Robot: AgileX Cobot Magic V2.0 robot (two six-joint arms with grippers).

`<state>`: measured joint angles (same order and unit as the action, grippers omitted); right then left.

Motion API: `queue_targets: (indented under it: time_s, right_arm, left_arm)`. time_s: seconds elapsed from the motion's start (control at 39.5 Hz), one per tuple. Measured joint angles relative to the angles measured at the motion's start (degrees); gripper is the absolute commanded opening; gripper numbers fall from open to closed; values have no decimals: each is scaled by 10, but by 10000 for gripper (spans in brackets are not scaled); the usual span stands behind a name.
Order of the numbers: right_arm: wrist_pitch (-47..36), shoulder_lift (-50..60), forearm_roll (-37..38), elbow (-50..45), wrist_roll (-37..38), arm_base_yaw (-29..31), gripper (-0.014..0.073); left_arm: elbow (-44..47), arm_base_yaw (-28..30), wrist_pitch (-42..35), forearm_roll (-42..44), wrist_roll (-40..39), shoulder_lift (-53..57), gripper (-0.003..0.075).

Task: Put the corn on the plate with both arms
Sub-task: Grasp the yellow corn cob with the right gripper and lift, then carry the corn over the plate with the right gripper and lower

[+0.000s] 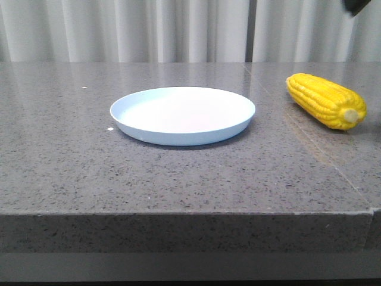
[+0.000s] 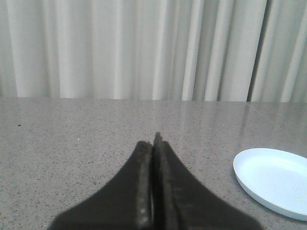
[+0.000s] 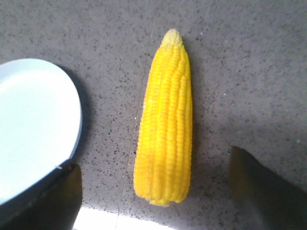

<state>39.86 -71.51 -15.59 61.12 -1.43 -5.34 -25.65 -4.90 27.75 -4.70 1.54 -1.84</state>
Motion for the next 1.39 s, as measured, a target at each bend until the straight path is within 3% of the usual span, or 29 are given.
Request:
queue_targets:
  time_s: [0.4, 0.71, 0.83, 1.16, 1.39]
  right_arm:
    - [29, -211, -1, 90, 0, 0, 625]
    - [41, -221, -8, 96, 0, -1, 213]
    - [41, -221, -16, 96, 0, -1, 124]
    - [45, -184, -21, 96, 3, -6, 131]
    - [66, -145, 84, 123, 105, -72, 131]
  left_arm:
    - [0, 0, 0, 0, 0, 0, -20]
    - [0, 0, 0, 0, 0, 0, -20]
    - [0, 0, 0, 0, 0, 0, -20]
    - [0, 0, -1, 0, 0, 0, -20]
    - [0, 0, -1, 0, 0, 0, -20]
